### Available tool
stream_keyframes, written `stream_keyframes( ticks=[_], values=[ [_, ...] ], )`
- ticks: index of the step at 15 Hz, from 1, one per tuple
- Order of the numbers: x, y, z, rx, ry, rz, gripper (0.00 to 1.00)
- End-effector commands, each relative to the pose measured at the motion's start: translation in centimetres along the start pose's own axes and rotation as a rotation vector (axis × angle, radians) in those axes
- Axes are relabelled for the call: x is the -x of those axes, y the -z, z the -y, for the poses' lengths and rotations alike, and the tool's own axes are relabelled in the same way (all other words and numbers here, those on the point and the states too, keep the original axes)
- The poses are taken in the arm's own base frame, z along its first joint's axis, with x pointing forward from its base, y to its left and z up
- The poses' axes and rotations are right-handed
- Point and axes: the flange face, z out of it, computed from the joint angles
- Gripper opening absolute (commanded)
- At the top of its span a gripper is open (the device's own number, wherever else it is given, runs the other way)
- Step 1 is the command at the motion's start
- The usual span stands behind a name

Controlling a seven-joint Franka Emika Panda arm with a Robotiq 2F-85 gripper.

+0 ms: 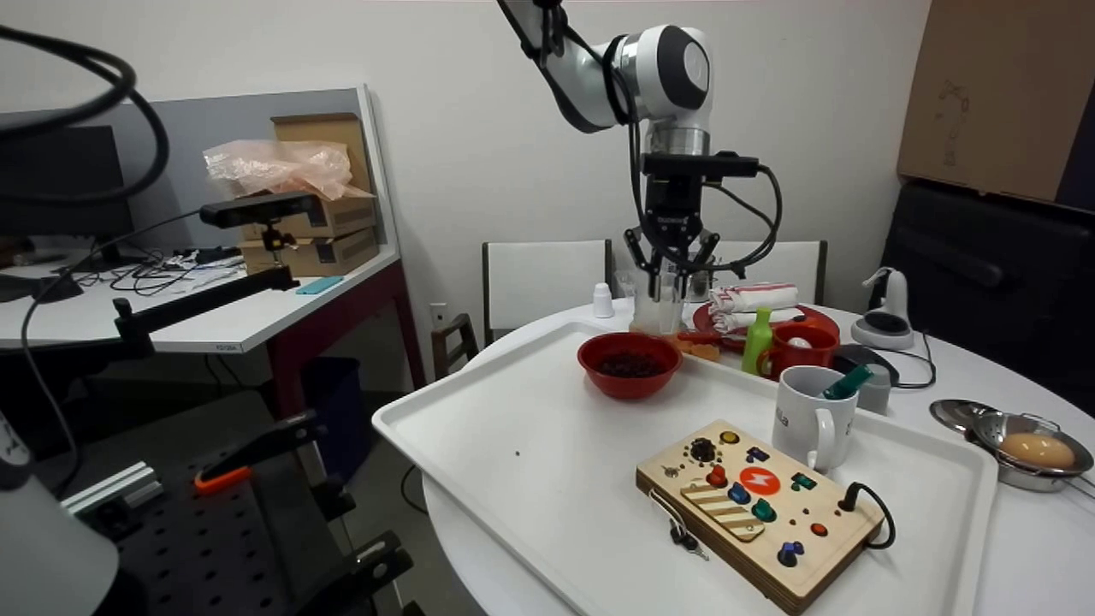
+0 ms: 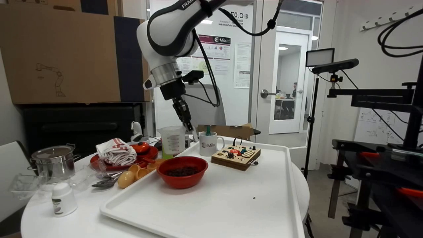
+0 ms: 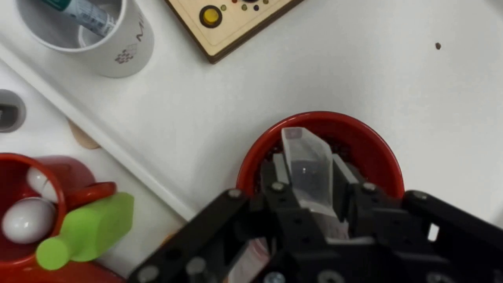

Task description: Put all the objects in the measuring cup into the red bowl and press the red button on the thing

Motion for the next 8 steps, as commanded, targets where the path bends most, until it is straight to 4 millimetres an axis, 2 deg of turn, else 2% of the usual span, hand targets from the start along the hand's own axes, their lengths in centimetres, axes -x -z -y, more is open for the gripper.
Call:
stream_keyframes(
  ticks=[1, 4, 8],
  values=[
    [1.7, 2.1, -0.3, 0.048, -0.081, -0.013, 0.07],
    [3.0, 1.5, -1.1, 0.05, -0.197, 0.012, 0.07],
    [4.3, -1.7, -1.7, 0.024, -0.319, 0.048, 0.07]
  ],
)
